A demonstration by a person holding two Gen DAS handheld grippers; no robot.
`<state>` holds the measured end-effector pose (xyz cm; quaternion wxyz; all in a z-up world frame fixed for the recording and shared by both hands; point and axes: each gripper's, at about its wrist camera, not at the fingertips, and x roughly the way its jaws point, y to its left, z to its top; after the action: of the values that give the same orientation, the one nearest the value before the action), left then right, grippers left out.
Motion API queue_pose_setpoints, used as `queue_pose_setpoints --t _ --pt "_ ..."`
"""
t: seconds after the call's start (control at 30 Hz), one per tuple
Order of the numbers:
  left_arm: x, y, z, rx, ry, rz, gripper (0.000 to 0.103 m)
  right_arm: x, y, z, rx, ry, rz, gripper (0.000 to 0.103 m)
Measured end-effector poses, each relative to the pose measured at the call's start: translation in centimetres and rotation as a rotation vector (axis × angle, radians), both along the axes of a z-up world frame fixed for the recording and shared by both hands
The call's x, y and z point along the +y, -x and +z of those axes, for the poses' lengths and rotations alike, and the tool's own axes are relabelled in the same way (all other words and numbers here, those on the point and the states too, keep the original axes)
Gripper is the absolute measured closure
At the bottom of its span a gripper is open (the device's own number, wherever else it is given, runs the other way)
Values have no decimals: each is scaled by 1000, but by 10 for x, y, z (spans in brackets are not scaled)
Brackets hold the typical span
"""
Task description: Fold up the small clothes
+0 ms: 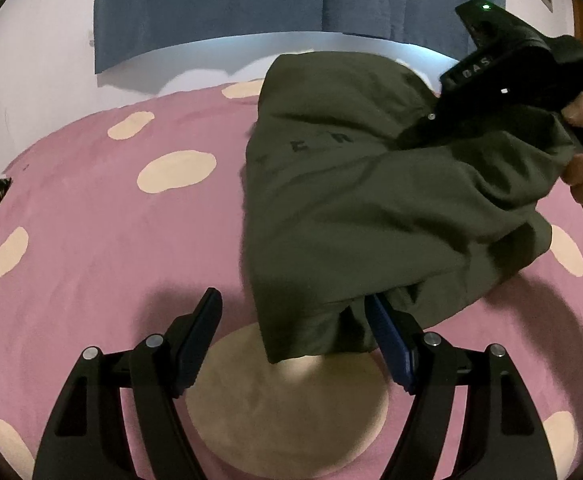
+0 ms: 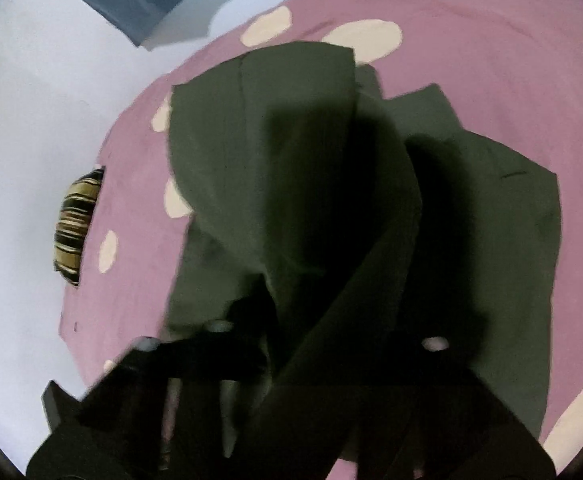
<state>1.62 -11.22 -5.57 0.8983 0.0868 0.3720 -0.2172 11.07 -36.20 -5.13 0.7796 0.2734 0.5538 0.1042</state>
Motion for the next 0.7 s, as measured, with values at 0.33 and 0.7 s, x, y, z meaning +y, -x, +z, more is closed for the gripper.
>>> queue_pose_setpoints --t 0.33,0.7 --pt "-12 19 12 -92 -15 2 27 15 -5 78 -191 -164 11 97" --pt "-18 -11 4 -17 -14 164 22 -36 11 92 -265 -225 -49 97"
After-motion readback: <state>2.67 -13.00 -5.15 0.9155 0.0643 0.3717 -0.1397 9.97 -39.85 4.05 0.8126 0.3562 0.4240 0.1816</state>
